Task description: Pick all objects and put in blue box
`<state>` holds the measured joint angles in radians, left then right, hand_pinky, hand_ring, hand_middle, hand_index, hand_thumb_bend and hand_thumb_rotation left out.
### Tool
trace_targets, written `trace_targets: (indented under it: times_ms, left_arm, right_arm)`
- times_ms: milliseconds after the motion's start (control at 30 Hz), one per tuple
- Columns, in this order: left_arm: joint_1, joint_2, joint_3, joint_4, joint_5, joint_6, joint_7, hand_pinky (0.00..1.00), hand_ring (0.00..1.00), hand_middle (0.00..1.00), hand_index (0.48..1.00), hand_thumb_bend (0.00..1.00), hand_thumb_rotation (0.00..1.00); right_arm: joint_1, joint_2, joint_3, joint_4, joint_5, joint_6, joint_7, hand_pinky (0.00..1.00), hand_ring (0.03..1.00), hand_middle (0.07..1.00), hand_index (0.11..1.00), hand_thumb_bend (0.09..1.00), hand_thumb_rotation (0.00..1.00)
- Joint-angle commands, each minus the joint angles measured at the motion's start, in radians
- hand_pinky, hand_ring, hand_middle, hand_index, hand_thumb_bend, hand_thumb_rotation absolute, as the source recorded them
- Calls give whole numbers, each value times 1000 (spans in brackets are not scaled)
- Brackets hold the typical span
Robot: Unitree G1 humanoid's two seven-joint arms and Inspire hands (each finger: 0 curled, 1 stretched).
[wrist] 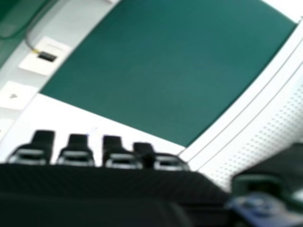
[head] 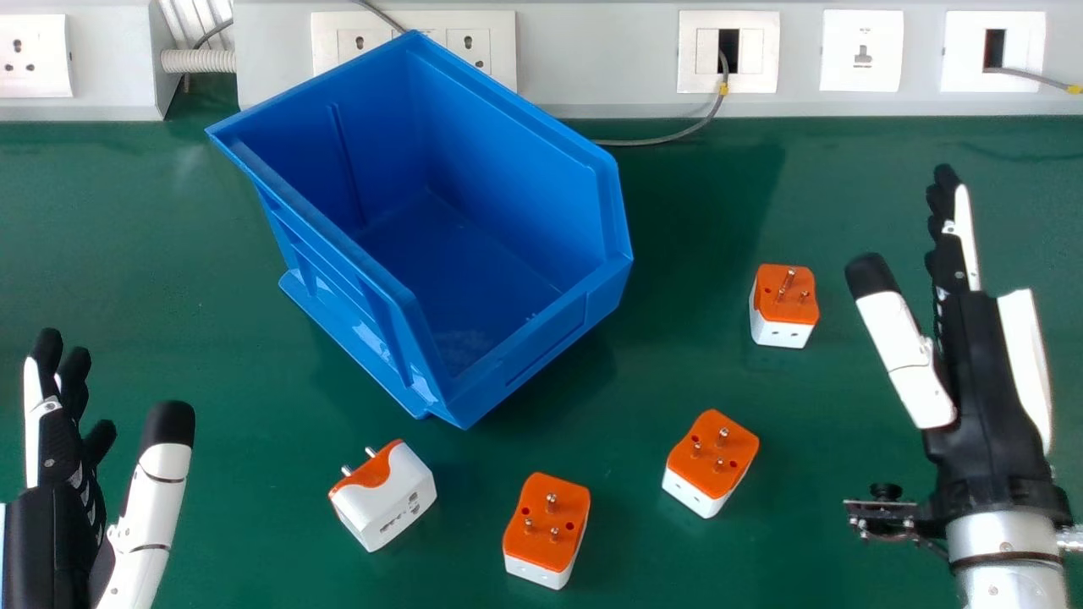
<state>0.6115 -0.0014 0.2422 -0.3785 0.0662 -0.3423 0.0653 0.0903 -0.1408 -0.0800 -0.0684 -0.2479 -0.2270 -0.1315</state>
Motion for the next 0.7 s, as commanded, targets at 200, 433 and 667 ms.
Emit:
trace_targets:
  times_ms: [200,433,667]
  left_arm:
    - [1,9,15,-29,6,-2,1,959,1000,982,1000,633,816]
    - [10,6,13,-38,1,-2,-4,972,1000,981,1000,634,819]
    - [18,6,15,-49,6,14,-2,978,1000,980,1000,631,822]
  right_arm:
    - [-1,-18,13,-23,9,-23,21,962,1000,1000,1000,507,933]
    - [-23,-61,4,-42,4,11,71,966,1000,1000,1000,526,920]
    - [-73,-172,0,-50,-41,42,138,931,996,1000,1000,530,835]
